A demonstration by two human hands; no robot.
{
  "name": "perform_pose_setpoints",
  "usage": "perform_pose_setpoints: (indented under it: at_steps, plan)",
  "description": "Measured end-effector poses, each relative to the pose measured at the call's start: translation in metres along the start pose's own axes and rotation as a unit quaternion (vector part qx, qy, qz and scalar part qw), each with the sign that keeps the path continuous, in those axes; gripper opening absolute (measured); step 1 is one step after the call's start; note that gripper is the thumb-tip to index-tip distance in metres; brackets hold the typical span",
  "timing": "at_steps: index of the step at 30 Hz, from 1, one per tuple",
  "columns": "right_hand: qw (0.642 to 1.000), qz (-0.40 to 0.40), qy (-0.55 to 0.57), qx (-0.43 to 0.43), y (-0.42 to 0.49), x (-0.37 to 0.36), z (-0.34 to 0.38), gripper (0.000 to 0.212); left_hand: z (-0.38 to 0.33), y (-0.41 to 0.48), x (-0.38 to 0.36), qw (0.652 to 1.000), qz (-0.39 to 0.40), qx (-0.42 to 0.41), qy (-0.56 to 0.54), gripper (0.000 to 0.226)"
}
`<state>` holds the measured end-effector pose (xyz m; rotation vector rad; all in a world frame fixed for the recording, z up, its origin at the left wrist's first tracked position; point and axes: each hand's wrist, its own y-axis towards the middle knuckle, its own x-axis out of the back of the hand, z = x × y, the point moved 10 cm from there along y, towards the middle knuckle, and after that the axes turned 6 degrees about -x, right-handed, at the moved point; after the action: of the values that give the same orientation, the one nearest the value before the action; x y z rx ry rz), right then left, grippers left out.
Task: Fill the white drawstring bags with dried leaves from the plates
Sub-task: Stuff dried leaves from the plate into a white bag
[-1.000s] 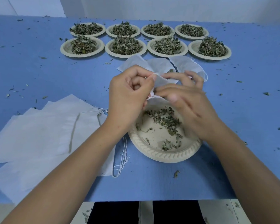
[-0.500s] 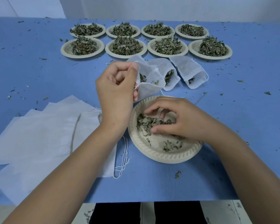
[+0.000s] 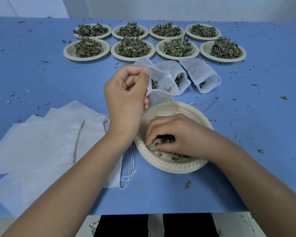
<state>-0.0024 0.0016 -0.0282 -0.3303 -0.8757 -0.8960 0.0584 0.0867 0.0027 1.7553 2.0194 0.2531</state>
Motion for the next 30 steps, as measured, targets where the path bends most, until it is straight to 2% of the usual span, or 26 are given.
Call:
perform_pose_setpoints:
  at_steps: [4,7,11,16,18,20,25,27,30]
  plan:
    - [0.999,-0.009,0.045,-0.003,-0.003,0.007,-0.003,0.021,-0.001,0.0,0.0,1.0,0.004,-0.003,0.006,0.016]
    - [0.982,-0.054,0.178,-0.023,-0.009,0.026,-0.009,0.019,0.001,-0.001,-0.002,1.0,0.016,0.005,0.01,0.018]
    - [0.925,-0.138,0.353,0.017,-0.016,0.055,-0.011,0.014,0.001,-0.004,-0.011,0.998,0.056,-0.003,0.042,0.015]
    - [0.829,-0.259,0.494,0.049,-0.025,0.084,-0.027,0.026,0.006,-0.009,-0.025,0.992,0.113,0.008,0.062,0.013]
    - [0.804,-0.306,0.509,0.038,-0.029,0.088,-0.036,0.026,0.007,-0.01,-0.029,0.989,0.132,0.003,0.069,0.015]
    - [0.803,-0.348,0.483,0.026,-0.033,0.091,-0.041,0.023,0.008,-0.011,-0.031,0.987,0.143,0.002,0.071,0.016]
    - [0.891,-0.407,0.201,0.019,-0.04,0.091,-0.02,0.033,0.006,-0.013,-0.032,0.988,0.147,0.001,0.047,0.017]
    - [0.904,-0.412,0.113,0.006,-0.039,0.087,-0.015,0.029,0.004,-0.013,-0.032,0.989,0.144,-0.005,0.04,0.016]
    - [0.907,-0.416,0.063,-0.014,-0.038,0.086,-0.013,0.02,0.001,-0.013,-0.031,0.99,0.139,-0.012,0.036,0.011]
